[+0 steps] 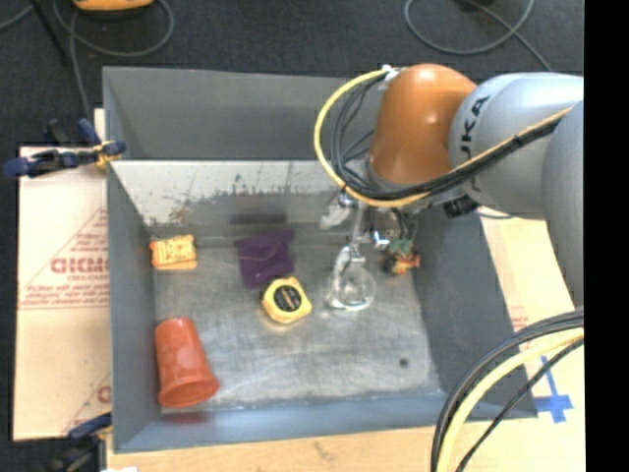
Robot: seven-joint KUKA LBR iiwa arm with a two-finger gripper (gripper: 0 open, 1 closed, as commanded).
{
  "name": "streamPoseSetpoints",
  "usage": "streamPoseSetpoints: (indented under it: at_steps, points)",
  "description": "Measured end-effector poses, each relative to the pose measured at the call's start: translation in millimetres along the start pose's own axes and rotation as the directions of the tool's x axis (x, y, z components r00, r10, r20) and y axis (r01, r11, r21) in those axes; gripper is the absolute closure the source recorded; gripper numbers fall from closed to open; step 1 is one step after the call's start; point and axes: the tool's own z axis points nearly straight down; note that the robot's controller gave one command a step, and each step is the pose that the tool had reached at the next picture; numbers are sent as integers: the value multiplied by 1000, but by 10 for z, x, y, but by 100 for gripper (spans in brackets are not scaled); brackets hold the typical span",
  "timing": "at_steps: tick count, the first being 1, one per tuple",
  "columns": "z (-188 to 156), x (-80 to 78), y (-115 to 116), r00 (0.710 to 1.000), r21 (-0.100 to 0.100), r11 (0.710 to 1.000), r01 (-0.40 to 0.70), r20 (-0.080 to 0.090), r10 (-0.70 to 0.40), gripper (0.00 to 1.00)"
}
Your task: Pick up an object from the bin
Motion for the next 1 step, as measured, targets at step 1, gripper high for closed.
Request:
streamPoseSetpoints:
  at_steps: [1]
  points:
    - [0, 0, 0, 1000, 0, 1000, 0, 0, 0, 0]
